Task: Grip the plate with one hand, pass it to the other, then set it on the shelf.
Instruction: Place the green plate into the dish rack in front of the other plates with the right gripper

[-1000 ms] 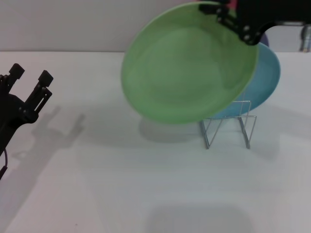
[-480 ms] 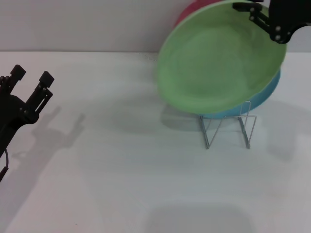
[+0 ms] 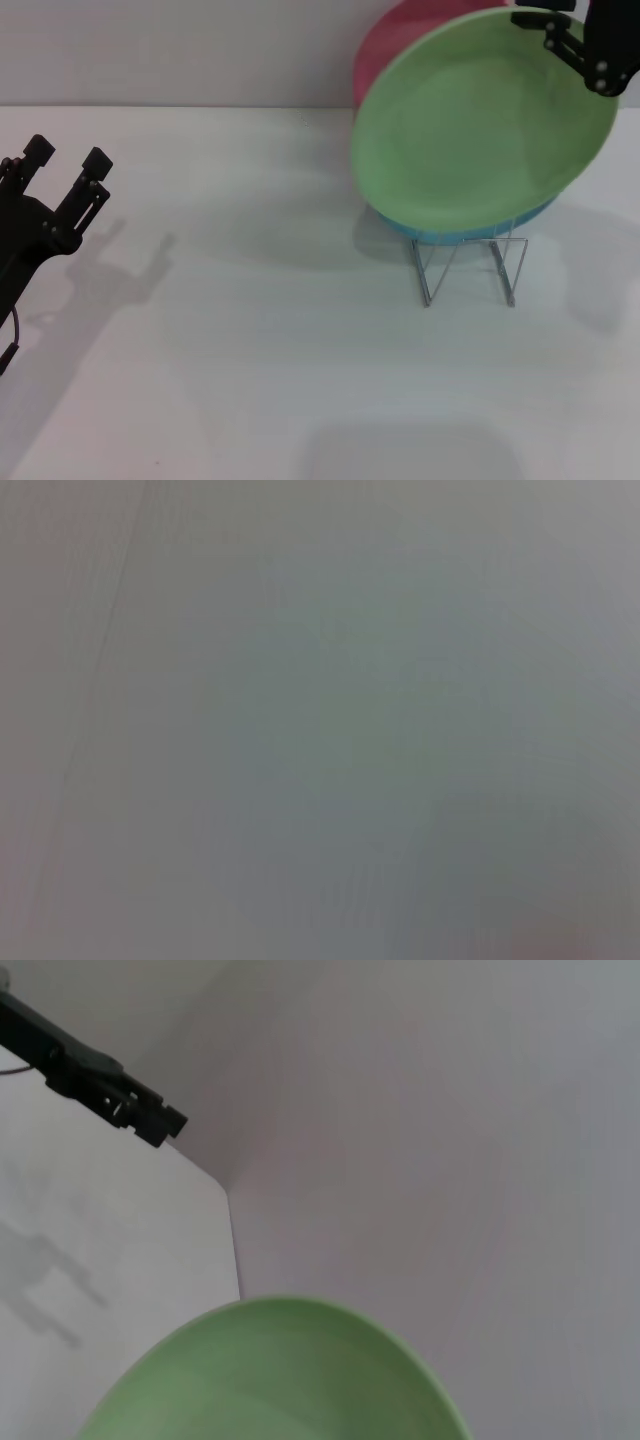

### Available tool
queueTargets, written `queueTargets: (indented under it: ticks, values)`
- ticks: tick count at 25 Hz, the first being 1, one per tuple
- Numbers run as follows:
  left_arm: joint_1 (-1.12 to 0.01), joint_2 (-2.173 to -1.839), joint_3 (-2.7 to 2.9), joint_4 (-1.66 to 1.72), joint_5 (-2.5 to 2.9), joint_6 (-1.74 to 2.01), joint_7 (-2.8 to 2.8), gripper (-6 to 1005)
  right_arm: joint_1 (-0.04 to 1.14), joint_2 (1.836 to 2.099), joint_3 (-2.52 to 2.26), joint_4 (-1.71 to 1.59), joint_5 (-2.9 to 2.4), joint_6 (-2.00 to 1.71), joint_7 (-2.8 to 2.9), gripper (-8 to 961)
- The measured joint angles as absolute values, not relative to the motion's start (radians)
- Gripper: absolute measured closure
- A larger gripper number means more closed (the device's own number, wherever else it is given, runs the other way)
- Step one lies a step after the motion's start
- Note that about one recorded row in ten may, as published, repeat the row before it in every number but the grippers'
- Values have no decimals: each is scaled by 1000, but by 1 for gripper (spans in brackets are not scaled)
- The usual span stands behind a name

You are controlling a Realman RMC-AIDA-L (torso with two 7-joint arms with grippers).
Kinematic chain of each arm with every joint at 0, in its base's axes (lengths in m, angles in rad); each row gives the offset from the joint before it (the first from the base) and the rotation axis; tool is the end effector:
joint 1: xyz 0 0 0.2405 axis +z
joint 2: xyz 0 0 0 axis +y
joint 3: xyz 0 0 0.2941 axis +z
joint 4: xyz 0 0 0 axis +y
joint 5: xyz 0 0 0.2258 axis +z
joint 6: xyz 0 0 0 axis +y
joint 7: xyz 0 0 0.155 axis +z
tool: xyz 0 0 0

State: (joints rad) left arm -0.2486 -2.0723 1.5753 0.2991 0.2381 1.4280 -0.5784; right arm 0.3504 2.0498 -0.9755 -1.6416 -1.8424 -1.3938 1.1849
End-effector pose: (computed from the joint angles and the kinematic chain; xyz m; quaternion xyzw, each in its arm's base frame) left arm -0.3436 0.3094 -0.0262 -0.7261 -0.2040 -0.4576 0.4710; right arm 0.1727 0.3760 0.1135 -0.8907 -0.2541 0.0750 0.3695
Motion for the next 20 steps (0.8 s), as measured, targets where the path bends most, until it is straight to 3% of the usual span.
queueTargets:
  ticks: [20]
  values:
    - [-242, -2073, 1583, 299, 238, 1428, -603, 265, 314, 2057, -974, -1563, -1842, -1392, 1089, 915]
